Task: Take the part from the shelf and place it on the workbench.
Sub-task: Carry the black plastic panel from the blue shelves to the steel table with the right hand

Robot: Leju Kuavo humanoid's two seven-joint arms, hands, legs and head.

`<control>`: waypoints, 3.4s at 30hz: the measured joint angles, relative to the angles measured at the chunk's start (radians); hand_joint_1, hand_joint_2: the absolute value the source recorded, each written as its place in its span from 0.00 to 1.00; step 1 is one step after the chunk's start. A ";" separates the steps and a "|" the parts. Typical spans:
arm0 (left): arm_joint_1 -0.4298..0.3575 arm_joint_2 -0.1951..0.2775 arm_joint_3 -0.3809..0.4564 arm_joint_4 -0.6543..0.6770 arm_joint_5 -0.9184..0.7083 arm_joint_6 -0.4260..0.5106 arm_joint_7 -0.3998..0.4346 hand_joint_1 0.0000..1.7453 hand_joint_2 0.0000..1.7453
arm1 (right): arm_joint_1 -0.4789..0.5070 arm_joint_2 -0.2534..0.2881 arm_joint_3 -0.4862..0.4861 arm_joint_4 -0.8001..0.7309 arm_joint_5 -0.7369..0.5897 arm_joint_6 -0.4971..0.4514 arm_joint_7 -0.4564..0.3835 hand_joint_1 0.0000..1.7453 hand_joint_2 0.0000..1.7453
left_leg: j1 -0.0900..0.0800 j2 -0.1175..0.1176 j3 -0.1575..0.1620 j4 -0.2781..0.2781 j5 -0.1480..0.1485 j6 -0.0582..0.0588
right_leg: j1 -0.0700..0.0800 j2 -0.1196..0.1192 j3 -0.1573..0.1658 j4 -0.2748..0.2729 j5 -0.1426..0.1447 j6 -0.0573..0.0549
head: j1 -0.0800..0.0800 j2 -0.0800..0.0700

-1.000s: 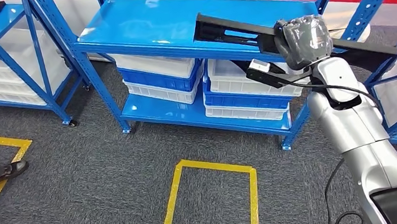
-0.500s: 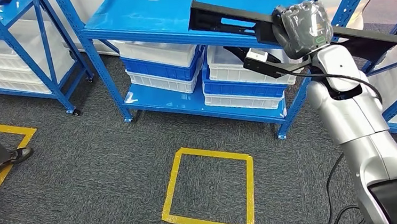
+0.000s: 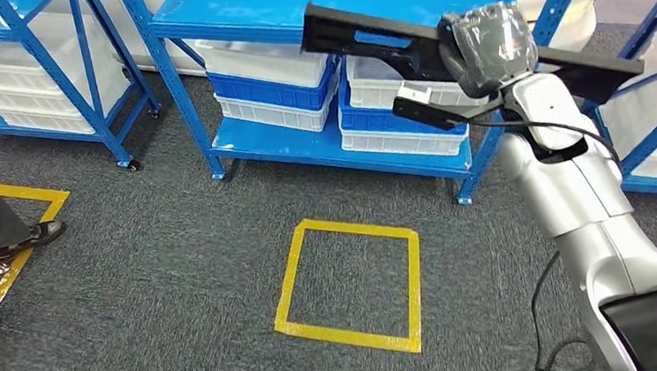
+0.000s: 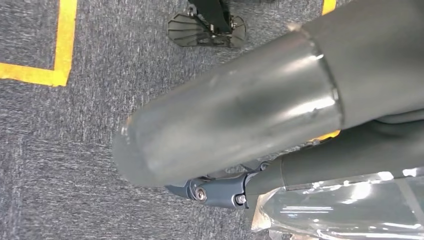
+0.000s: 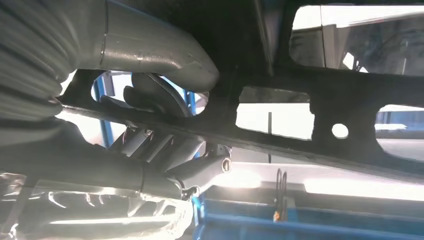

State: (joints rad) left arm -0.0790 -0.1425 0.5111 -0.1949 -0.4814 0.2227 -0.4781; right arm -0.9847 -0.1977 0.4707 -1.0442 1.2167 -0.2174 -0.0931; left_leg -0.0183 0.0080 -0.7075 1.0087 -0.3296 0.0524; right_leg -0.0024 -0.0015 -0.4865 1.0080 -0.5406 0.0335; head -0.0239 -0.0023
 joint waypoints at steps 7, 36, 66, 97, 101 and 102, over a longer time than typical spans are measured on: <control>0.010 0.002 0.004 0.001 0.000 0.000 -0.001 0.00 0.00 | -0.008 0.014 0.003 0.014 0.002 0.001 0.000 1.00 1.00 | 0.024 -0.011 -0.060 0.213 -0.187 -0.047 | -0.016 -0.005 -0.056 -0.004 0.068 -0.040 | -0.008 0.000; -0.007 -0.006 0.004 0.001 -0.016 -0.008 0.008 0.00 0.00 | -0.010 0.006 -0.006 0.045 0.004 -0.010 0.002 1.00 1.00 | 0.016 -0.013 -0.032 0.112 -0.133 -0.042 | -0.014 -0.004 -0.053 -0.013 0.073 -0.040 | -0.006 0.000; -0.010 -0.017 0.005 0.000 -0.012 -0.009 -0.015 0.00 0.00 | -0.027 0.068 0.002 0.067 0.070 0.003 0.028 1.00 1.00 | 0.022 -0.026 -0.049 0.057 -0.047 -0.050 | -0.022 0.001 0.006 -0.019 0.012 -0.045 | -0.005 0.000; -0.043 -0.008 -0.013 -0.002 -0.088 -0.039 0.062 0.00 0.00 | 0.098 -0.037 -0.059 -0.055 0.092 0.010 0.047 1.00 1.00 | 0.027 -0.037 -0.011 0.117 -0.119 -0.056 | -0.024 0.006 -0.062 0.011 0.058 -0.031 | -0.006 0.000; -0.046 -0.008 -0.015 -0.002 -0.090 -0.039 0.062 0.00 0.00 | 0.105 -0.043 -0.065 -0.064 0.093 0.016 0.047 1.00 1.00 | 0.030 -0.015 -0.073 0.291 -0.189 -0.063 | -0.019 -0.032 -0.067 0.011 0.059 -0.034 | -0.007 0.000; -0.047 -0.008 -0.016 -0.002 -0.090 -0.039 0.062 0.00 0.00 | 0.107 -0.045 -0.066 -0.066 0.093 0.016 0.047 1.00 1.00 | 0.029 -0.011 -0.047 0.251 -0.167 -0.060 | -0.018 -0.041 -0.067 0.011 0.059 -0.034 | -0.008 0.000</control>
State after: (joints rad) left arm -0.1257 -0.1508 0.4952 -0.1973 -0.5717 0.1835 -0.4166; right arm -0.8779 -0.2423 0.4048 -1.1102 1.3097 -0.2011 -0.0458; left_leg 0.0112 -0.0035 -0.7544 1.2600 -0.4965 -0.0075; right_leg -0.0204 -0.0430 -0.5531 1.0189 -0.4815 -0.0005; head -0.0315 -0.0023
